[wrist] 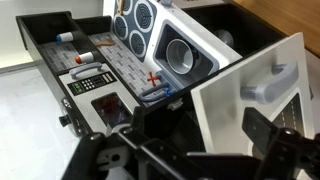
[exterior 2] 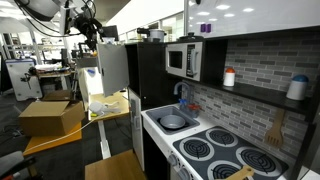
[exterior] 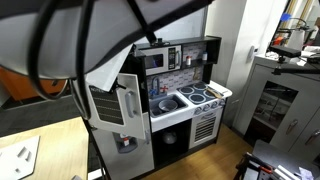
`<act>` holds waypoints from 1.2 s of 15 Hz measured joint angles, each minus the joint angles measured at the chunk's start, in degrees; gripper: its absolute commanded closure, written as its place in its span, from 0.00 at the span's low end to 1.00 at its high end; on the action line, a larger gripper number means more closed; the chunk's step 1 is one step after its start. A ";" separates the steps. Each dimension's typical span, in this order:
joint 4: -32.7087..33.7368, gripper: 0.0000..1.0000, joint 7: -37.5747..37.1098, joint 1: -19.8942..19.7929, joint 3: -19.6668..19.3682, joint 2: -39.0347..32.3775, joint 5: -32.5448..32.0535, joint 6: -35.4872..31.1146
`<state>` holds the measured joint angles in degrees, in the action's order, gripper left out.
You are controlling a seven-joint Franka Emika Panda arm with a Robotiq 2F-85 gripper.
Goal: Close the top part of the refrigerator
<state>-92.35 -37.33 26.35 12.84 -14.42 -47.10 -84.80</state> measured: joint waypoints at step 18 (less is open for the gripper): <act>0.00 0.00 5.39 0.00 0.88 -0.19 -9.21 2.01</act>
<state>-92.35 -31.94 26.35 13.72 -14.61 -56.31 -82.78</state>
